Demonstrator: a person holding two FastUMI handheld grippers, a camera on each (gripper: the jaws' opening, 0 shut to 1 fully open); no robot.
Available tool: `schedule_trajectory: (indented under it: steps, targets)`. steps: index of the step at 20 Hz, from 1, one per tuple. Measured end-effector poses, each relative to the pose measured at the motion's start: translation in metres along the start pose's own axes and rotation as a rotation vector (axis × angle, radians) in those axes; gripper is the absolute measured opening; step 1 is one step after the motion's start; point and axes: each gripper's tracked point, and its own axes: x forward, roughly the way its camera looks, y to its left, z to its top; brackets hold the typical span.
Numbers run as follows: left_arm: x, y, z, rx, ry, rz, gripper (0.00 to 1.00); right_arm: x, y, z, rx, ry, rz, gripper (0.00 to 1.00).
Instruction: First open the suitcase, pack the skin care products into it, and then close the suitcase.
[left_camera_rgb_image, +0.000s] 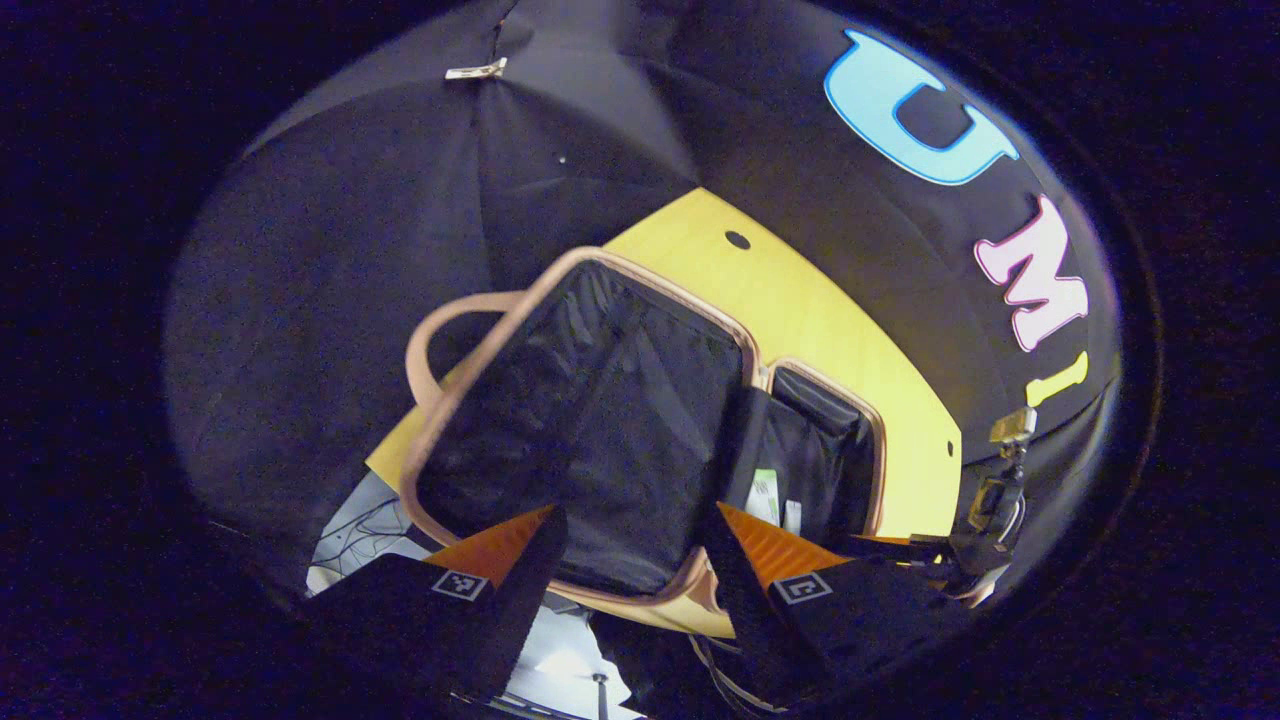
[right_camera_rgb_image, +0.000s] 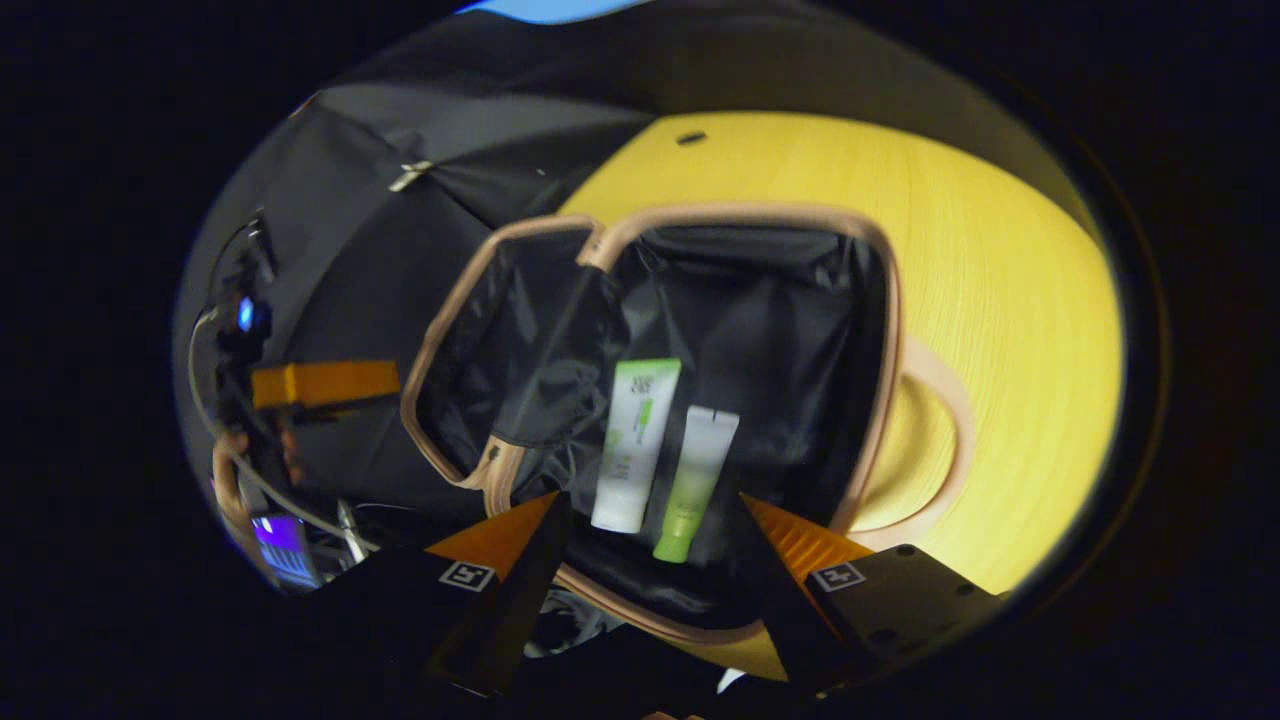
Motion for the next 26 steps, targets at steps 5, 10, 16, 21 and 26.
schedule_trajectory:
  steps: [5,10,16,21,26]
  targets:
    - [0.011,0.076,0.078,-0.113,-0.084,0.113,0.88,-0.053,-0.009,0.026,0.029,-0.143,0.027,0.98]
    - [0.047,0.139,0.096,-0.182,0.001,0.215,0.88,-0.075,-0.046,0.018,0.079,-0.182,-0.050,0.97]
    - [0.094,0.170,0.076,-0.207,0.132,0.273,0.88,-0.088,-0.075,-0.001,0.163,-0.190,-0.107,0.97]
    - [0.115,0.170,0.068,-0.138,0.203,0.268,0.84,-0.093,-0.082,-0.013,0.214,-0.189,-0.125,0.97]
    - [0.114,0.159,0.077,0.009,0.181,0.290,0.13,-0.098,-0.081,-0.010,0.224,-0.211,-0.122,0.97]
